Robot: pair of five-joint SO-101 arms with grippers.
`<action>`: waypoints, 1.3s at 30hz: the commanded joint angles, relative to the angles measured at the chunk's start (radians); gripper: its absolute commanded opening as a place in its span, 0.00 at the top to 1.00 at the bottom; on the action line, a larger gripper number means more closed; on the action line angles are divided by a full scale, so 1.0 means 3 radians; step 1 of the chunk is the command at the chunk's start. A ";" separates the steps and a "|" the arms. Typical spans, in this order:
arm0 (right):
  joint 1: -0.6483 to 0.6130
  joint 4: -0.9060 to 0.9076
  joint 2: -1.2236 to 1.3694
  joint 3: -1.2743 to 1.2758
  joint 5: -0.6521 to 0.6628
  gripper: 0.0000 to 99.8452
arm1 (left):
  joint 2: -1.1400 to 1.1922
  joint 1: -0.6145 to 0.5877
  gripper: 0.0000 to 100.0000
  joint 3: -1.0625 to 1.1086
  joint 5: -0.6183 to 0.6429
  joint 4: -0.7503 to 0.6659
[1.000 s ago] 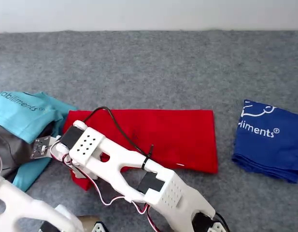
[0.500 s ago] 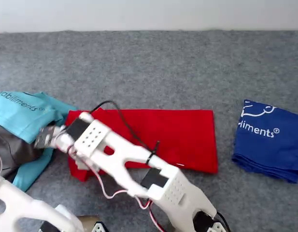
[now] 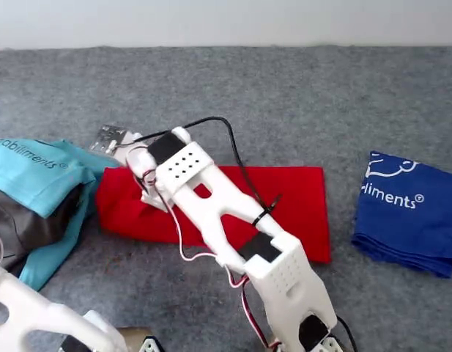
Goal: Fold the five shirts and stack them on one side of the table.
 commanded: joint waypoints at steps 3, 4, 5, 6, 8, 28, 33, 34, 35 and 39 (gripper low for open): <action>0.0156 -0.0100 0.0008 -0.0128 -0.0148 0.97 | -0.0056 0.0000 0.98 -0.0018 -0.0041 -0.0015; 0.0187 -0.0095 0.0023 -0.0128 -0.0169 0.95 | -0.0056 0.0000 0.98 -0.0018 -0.0041 -0.0015; 0.0222 -0.0090 0.0054 -0.0128 -0.0189 0.92 | -0.0056 0.0000 0.98 -0.0018 -0.0041 -0.0015; 0.0258 -0.0084 0.0095 -0.0128 -0.0215 0.88 | -0.0056 0.0000 0.98 -0.0018 -0.0041 -0.0015; 0.0340 -0.0079 0.0166 -0.0128 -0.0302 0.80 | -0.0056 0.0000 0.98 -0.0018 -0.0041 -0.0015; 0.0667 0.1056 -0.0294 -0.0471 -0.0517 0.99 | -0.0072 0.0000 0.98 -0.0018 -0.0041 -0.0010; 0.1015 0.1041 -0.1005 0.0578 -0.0506 0.99 | -0.0072 0.0000 0.98 -0.0018 -0.0041 -0.0010; 0.1097 0.1036 -0.1153 0.0777 -0.0506 0.99 | -0.0072 0.0000 0.98 -0.0018 -0.0041 -0.0010; 0.1194 0.1025 -0.1291 0.0951 -0.0511 0.99 | -0.0072 0.0000 0.98 -0.0018 -0.0041 -0.0010; 0.1486 0.0816 -0.1864 0.1539 -0.0573 0.95 | -0.0072 -0.0010 0.98 -0.0018 -0.0041 -0.0010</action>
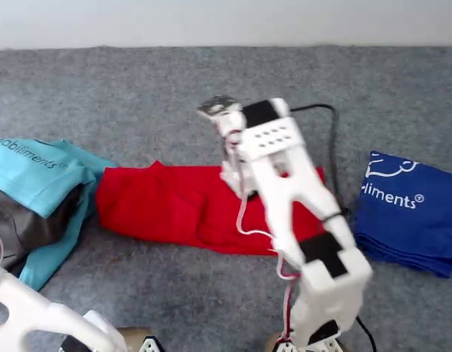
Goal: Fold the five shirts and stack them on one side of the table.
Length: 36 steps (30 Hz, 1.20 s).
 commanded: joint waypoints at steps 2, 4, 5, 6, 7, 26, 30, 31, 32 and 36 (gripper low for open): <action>0.0222 -0.0269 -0.0892 0.0670 -0.0266 0.86 | -0.0072 -0.0010 0.98 -0.0018 -0.0041 -0.0010; 0.0243 -0.0524 -0.1210 0.1084 -0.0409 0.78 | -0.0072 -0.0010 0.98 -0.0018 -0.0041 -0.0010; 0.0248 -0.0652 -0.1343 0.1299 -0.0460 0.75 | -0.0072 -0.0015 0.98 -0.0018 -0.0041 -0.0010; 0.0258 -0.0800 -0.1470 0.1509 -0.0506 0.73 | -0.0072 -0.0020 0.98 -0.0018 -0.0041 -0.0010; 0.0284 -0.0964 -0.1573 0.1708 -0.0547 0.72 | -0.0072 -0.0020 0.98 -0.0018 -0.0041 -0.0005; 0.0969 -0.2519 -0.1133 0.2782 -0.0869 0.72 | -0.0051 0.0000 0.98 -0.0013 -0.0041 -0.0005; 0.0985 -0.2672 -0.0831 0.2782 -0.0905 0.72 | -0.0051 0.0000 0.98 -0.0013 -0.0041 -0.0010; 0.1005 -0.2698 -0.0775 0.2782 -0.0905 0.72 | -0.0051 0.0000 0.98 -0.0013 -0.0041 -0.0010; 0.1036 -0.2703 -0.0729 0.2782 -0.0905 0.72 | -0.0051 0.0000 0.98 -0.0013 -0.0041 -0.0010; 0.1087 -0.2677 -0.0647 0.2721 -0.0905 0.72 | -0.0051 0.0000 0.98 -0.0013 -0.0041 -0.0010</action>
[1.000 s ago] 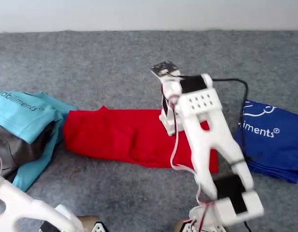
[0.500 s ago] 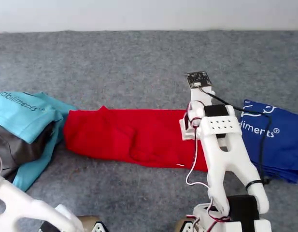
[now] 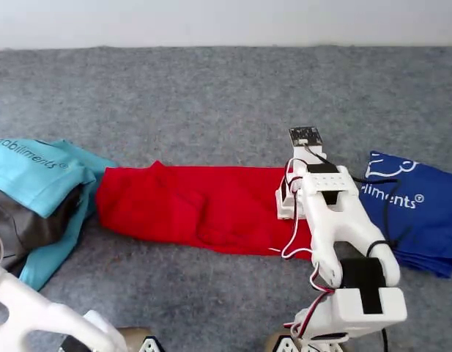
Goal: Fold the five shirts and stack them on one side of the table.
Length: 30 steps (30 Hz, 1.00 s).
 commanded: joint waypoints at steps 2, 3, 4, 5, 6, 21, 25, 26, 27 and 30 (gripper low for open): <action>0.0054 -0.0023 0.0013 -0.0066 -0.0031 0.72 | -0.0051 0.0000 0.98 -0.0013 -0.0036 -0.0010; 0.0059 -0.0018 0.0013 -0.0066 -0.0031 0.72 | -0.0051 0.0000 0.98 -0.0013 -0.0036 -0.0010; 0.0064 -0.0013 0.0018 -0.0066 -0.0031 0.72 | -0.0051 0.0000 0.98 -0.0013 -0.0036 -0.0010; 0.0069 -0.0003 0.0018 -0.0066 -0.0031 0.72 | -0.0051 0.0000 0.98 -0.0013 -0.0036 -0.0010; 0.0069 0.0023 0.0023 -0.0066 -0.0026 0.72 | -0.0051 0.0000 0.98 -0.0013 -0.0036 -0.0010; 0.0069 0.0606 0.0765 -0.0854 0.0235 0.99 | -0.0051 0.0000 0.98 -0.0013 -0.0036 -0.0010; 0.0069 0.0693 0.0877 -0.1023 0.0348 0.99 | -0.0051 0.0000 0.98 -0.0013 -0.0036 -0.0010; 0.0069 0.0698 0.0846 -0.1023 0.0384 0.99 | -0.0061 0.0000 0.98 -0.0013 -0.0036 -0.0010; 0.0074 0.0719 0.0795 -0.1018 0.0419 0.99 | -0.0066 0.0000 0.98 -0.0013 -0.0036 -0.0010; 0.0156 0.0867 0.0540 -0.1023 0.0527 0.99 | -0.0072 0.0000 0.98 -0.0013 -0.0036 -0.0010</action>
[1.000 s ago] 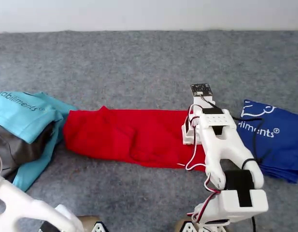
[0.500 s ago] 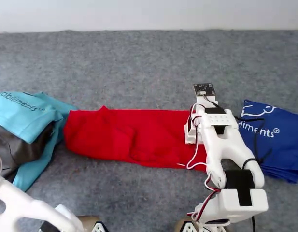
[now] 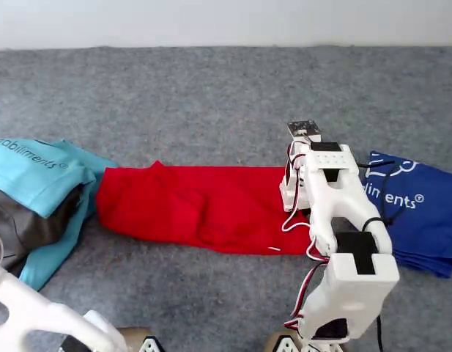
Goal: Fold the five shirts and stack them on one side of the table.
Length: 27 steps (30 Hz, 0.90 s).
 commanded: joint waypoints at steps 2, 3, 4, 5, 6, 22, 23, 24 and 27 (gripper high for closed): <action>0.0120 0.0243 -0.0453 -0.0026 0.0271 0.99 | -0.0072 0.0000 0.98 -0.0018 -0.0031 -0.0010; 0.0161 0.0309 -0.0575 -0.0026 0.0373 0.99 | -0.0072 0.0000 0.98 -0.0018 -0.0031 -0.0010; 0.0197 0.0366 -0.0703 -0.0026 0.0491 0.99 | -0.0072 0.0000 0.98 -0.0018 -0.0031 -0.0010; 0.0238 0.0432 -0.0831 -0.0031 0.0624 0.99 | -0.0072 0.0000 0.98 -0.0018 -0.0031 -0.0005; 0.0279 0.0488 -0.0944 -0.0031 0.0752 0.99 | -0.0072 0.0000 0.98 -0.0018 -0.0031 -0.0005; 0.1363 0.1051 -0.1378 -0.0726 0.2199 0.99 | -0.0077 0.0000 0.98 0.0166 -0.0015 0.0031; 0.1337 0.1189 -0.1363 -0.0859 0.2215 0.99 | -0.0077 0.0000 0.98 0.0207 -0.0015 0.0026; 0.1250 0.1327 -0.1358 -0.0977 0.2215 0.99 | -0.0077 0.0000 0.98 0.0238 -0.0015 0.0020; 0.0892 0.1701 -0.1383 -0.1202 0.2194 0.99 | -0.0077 0.0000 0.98 0.0258 -0.0015 0.0015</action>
